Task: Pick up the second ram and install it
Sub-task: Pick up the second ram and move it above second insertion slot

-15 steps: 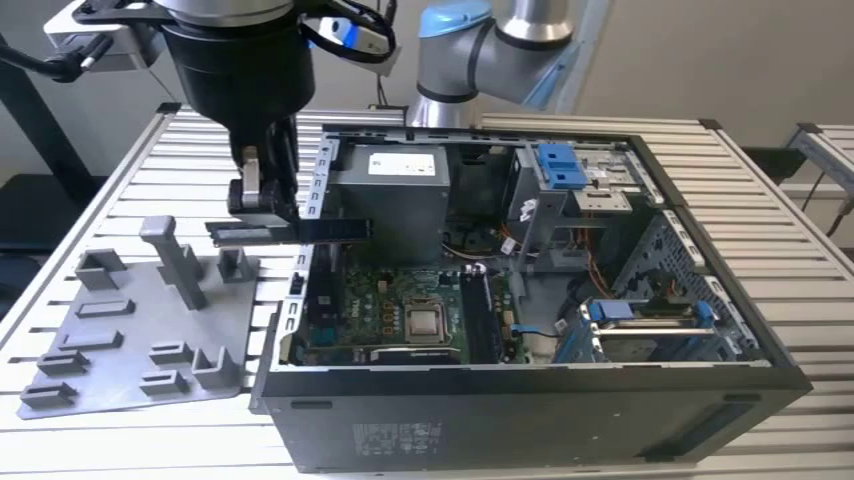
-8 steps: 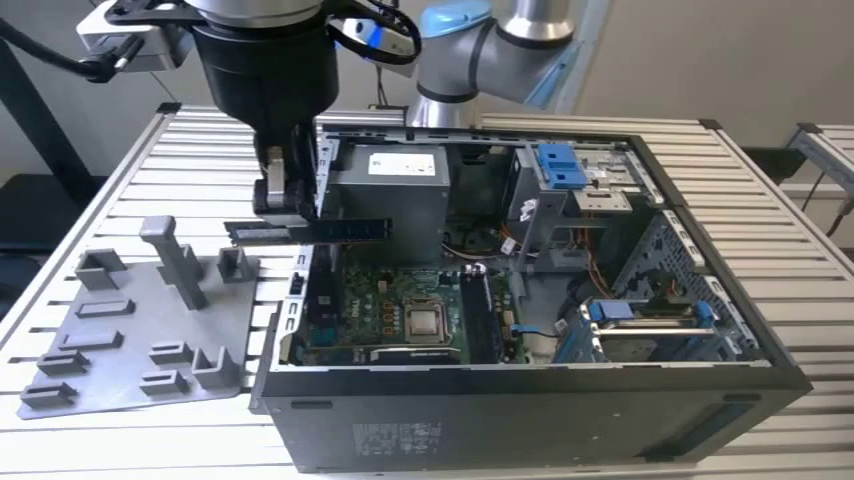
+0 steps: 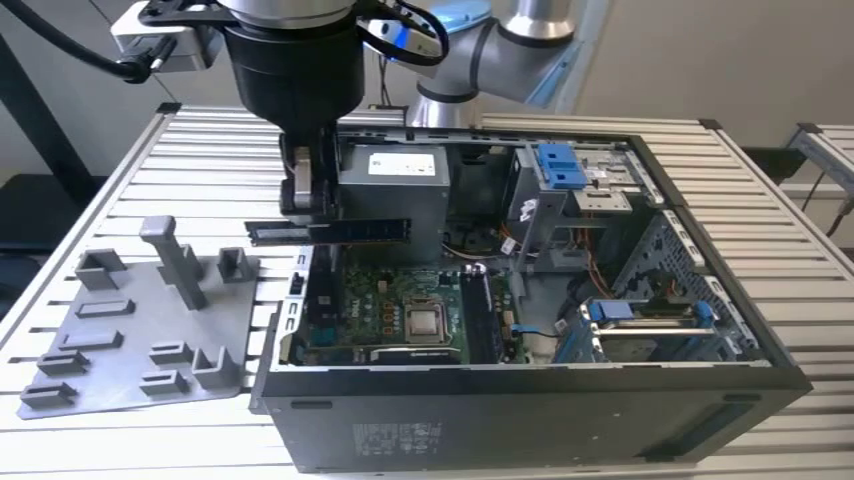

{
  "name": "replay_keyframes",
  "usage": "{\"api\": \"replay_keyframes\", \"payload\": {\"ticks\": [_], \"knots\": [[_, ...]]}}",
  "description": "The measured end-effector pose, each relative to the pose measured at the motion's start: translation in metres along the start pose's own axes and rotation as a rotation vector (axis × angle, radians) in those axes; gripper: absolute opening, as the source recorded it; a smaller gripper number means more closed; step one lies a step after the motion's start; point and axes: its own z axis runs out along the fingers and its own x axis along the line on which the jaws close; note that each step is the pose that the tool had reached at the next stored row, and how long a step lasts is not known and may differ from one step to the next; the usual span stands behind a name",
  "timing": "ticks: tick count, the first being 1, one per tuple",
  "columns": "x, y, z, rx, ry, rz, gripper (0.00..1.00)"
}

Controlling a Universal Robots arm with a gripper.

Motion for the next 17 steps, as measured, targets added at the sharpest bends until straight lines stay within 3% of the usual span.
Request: {"api": "replay_keyframes", "payload": {"ticks": [9,12,17], "knots": [[0.0003,-0.0121,0.0000,0.0006,0.0000,0.024,0.14],[0.0003,-0.0217,-0.0001,0.0006,0.0000,0.024,0.14],[0.0008,-0.0431,-0.0002,0.0006,-0.0001,0.024,0.14]]}}
